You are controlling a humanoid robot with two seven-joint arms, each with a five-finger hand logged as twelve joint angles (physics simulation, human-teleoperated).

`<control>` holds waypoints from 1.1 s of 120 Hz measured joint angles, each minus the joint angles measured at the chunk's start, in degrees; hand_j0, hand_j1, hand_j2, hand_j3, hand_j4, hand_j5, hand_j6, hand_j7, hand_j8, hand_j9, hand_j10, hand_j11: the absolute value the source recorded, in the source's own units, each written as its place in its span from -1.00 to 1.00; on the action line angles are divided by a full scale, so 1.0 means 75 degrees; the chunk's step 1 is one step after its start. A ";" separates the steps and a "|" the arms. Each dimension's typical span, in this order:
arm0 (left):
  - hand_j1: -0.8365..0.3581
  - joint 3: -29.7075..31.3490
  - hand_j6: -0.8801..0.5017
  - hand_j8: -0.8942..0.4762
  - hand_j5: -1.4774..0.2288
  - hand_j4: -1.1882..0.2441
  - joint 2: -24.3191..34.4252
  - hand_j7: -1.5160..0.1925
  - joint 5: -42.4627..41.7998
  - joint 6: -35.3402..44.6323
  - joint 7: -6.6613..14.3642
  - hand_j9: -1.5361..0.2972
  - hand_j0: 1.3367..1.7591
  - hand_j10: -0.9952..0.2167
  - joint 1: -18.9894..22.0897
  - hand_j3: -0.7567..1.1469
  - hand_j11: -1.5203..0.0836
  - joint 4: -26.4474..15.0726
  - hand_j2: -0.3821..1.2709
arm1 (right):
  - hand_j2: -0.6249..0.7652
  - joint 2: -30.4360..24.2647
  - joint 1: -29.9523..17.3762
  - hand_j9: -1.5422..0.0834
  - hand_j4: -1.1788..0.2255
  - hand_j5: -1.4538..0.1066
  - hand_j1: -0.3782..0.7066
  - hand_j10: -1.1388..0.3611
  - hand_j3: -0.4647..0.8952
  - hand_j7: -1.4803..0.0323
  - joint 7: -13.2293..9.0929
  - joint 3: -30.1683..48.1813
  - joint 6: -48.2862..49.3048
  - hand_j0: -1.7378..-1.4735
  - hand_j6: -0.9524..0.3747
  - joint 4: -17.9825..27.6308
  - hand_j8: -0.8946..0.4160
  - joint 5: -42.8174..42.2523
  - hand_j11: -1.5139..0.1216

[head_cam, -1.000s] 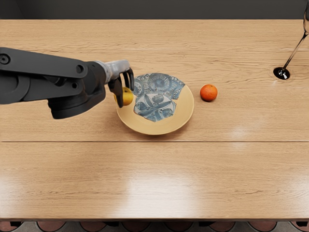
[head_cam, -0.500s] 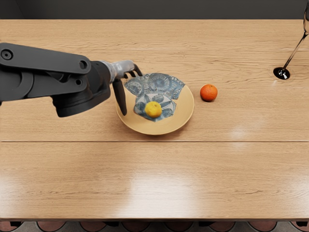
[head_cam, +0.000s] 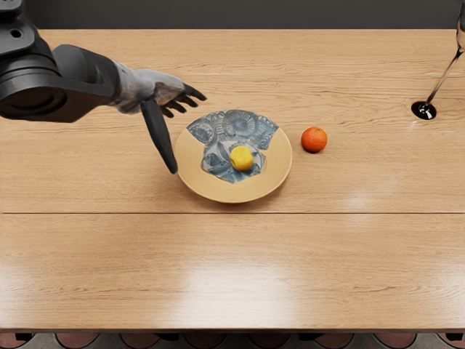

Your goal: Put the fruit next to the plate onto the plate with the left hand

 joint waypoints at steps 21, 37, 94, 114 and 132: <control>0.92 -0.0208 0.22 0.26 0.68 0.61 0.0567 0.72 -0.0522 -0.1142 -0.0911 0.63 0.52 0.59 0.0018 -0.20 0.84 0.0001 -0.53 | -0.10 0.0000 0.0000 0.90 0.68 0.86 -0.95 0.52 -0.32 0.96 0.0000 -0.0002 0.0002 -0.40 0.43 0.0004 0.36 0.0000 0.85; 0.93 -0.0267 0.23 0.26 0.69 0.62 0.0896 0.73 -0.0994 -0.2057 -0.1676 0.63 0.52 0.59 0.0228 -0.20 0.85 0.0003 -0.53 | -0.10 0.0000 0.0000 0.90 0.68 0.86 -0.95 0.52 -0.32 0.96 0.0000 -0.0002 0.0002 -0.40 0.43 0.0004 0.36 0.0000 0.85; 0.93 -0.1148 0.23 0.27 0.69 0.62 0.2442 0.73 -0.1783 -0.4026 -0.3154 0.64 0.52 0.60 0.1805 -0.20 0.85 0.0120 -0.53 | -0.10 0.0000 0.0000 0.90 0.68 0.86 -0.95 0.52 -0.32 0.96 0.0000 -0.0002 0.0002 -0.40 0.43 0.0003 0.36 0.0000 0.85; 0.93 -0.1478 0.24 0.27 0.69 0.62 0.2564 0.73 -0.1801 -0.4079 -0.3571 0.64 0.52 0.60 0.2828 -0.20 0.85 0.0337 -0.53 | -0.10 0.0000 0.0000 0.90 0.68 0.86 -0.95 0.52 -0.32 0.96 0.0000 -0.0001 0.0002 -0.40 0.43 0.0002 0.36 0.0000 0.85; 0.93 -0.2002 0.24 0.27 0.69 0.62 0.2566 0.73 -0.1795 -0.4089 -0.3658 0.64 0.52 0.60 0.3183 -0.20 0.85 0.0568 -0.53 | -0.10 0.0000 0.0000 0.90 0.68 0.86 -0.95 0.52 -0.32 0.96 0.0000 0.0000 0.0002 -0.40 0.43 0.0000 0.36 0.0000 0.85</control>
